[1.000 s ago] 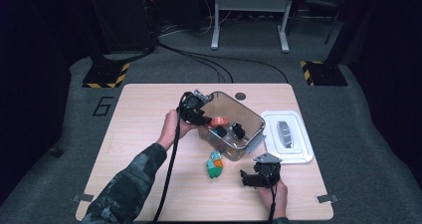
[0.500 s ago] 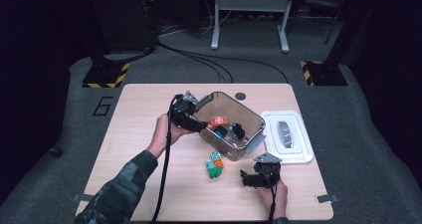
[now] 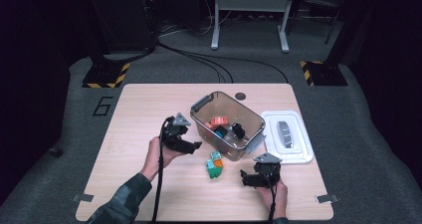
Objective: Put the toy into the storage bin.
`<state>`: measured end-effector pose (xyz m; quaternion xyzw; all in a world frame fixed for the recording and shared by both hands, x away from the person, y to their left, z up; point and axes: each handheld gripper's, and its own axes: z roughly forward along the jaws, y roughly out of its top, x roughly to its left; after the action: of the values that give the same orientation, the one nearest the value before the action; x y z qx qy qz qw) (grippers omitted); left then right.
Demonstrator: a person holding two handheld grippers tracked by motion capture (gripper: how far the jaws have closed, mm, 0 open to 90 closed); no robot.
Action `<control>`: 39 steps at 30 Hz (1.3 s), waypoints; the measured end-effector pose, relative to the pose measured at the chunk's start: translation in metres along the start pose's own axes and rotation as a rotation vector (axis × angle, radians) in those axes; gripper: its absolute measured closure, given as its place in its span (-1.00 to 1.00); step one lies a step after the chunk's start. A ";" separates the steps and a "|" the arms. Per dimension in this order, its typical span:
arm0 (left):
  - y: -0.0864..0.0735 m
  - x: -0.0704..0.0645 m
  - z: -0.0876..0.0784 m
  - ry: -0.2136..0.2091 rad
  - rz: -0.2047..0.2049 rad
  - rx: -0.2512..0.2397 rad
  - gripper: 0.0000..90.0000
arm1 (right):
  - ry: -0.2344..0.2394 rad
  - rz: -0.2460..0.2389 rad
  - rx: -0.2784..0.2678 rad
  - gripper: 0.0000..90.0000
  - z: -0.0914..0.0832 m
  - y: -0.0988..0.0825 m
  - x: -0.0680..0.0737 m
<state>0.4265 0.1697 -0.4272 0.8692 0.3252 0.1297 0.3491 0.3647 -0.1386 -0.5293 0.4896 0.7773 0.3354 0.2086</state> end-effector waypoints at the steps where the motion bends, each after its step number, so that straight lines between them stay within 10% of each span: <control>1: -0.004 -0.005 0.005 -0.005 0.004 0.004 -0.50 | 0.000 0.000 0.000 -0.89 0.000 0.000 0.000; 15: -0.017 -0.039 0.050 -0.079 0.031 0.051 -0.46 | -0.002 0.001 0.000 -0.89 0.000 0.000 0.000; 39: -0.023 -0.030 0.060 -0.074 0.026 0.075 0.05 | -0.002 0.001 0.000 -0.89 0.000 0.000 0.000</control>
<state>0.4195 0.1312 -0.4861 0.8900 0.3055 0.0898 0.3265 0.3647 -0.1386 -0.5293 0.4905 0.7767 0.3351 0.2092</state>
